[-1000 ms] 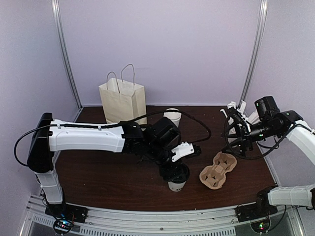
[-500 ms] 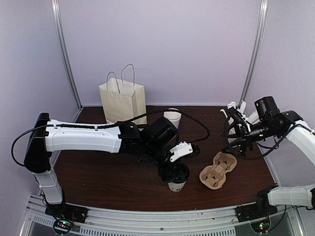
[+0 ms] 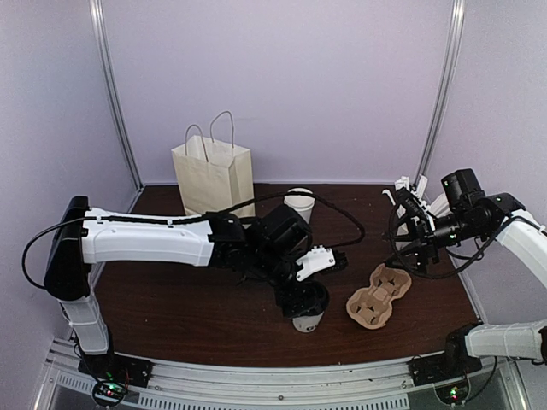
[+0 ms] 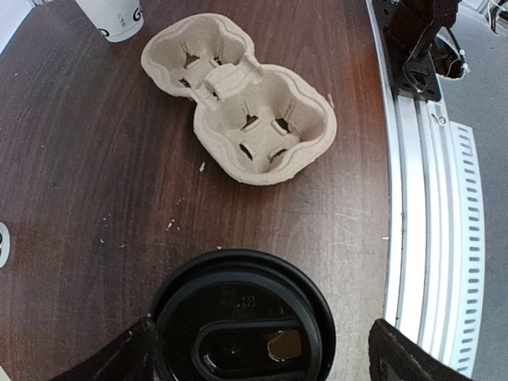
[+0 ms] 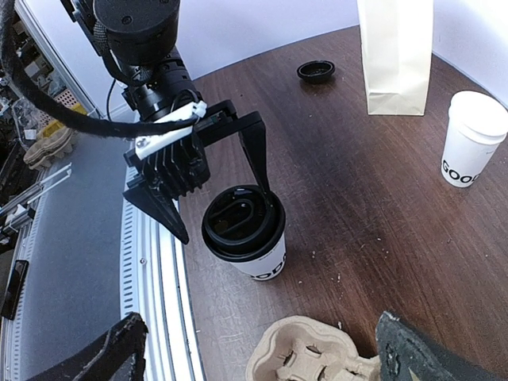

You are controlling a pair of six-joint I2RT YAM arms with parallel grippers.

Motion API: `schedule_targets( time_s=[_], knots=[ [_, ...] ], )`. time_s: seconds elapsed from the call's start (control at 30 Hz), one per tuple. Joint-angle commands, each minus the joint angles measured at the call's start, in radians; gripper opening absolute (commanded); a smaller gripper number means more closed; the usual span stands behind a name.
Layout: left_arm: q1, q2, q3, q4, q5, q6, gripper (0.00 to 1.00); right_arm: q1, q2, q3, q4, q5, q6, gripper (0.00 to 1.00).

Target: Pack the takeout coffee

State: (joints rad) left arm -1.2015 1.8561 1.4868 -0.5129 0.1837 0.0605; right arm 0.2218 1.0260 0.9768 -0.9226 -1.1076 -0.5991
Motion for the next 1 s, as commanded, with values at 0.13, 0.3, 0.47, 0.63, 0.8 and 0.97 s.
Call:
schedule_targets(
  time_s=[0.13, 0.3, 0.47, 0.63, 0.8, 0.97],
  knots=[
    [0.004, -0.058, -0.015, 0.052, 0.049, -0.026, 0.98, -0.008, -0.011, -0.01, 0.003, -0.031, -0.011, 1.0],
    [0.004, -0.019, -0.006, 0.026, 0.007, -0.043, 0.98, -0.009, -0.014, -0.013, 0.001, -0.029, -0.013, 1.0],
    [0.008, 0.015, -0.003, 0.017, -0.011, -0.052, 0.98, -0.009, -0.015, -0.015, -0.002, -0.033, -0.016, 1.0],
    [0.028, 0.026, -0.023, 0.032, 0.002, -0.057, 0.98, -0.009, -0.012, -0.019, 0.0, -0.04, -0.016, 1.0],
    [0.03, 0.025, -0.026, 0.03, 0.035, -0.057, 0.93, -0.009, -0.01, -0.024, 0.004, -0.045, -0.016, 1.0],
    [0.03, 0.021, -0.023, 0.003, 0.038, -0.056, 0.86, -0.009, -0.009, -0.024, 0.007, -0.047, -0.014, 1.0]
  ],
)
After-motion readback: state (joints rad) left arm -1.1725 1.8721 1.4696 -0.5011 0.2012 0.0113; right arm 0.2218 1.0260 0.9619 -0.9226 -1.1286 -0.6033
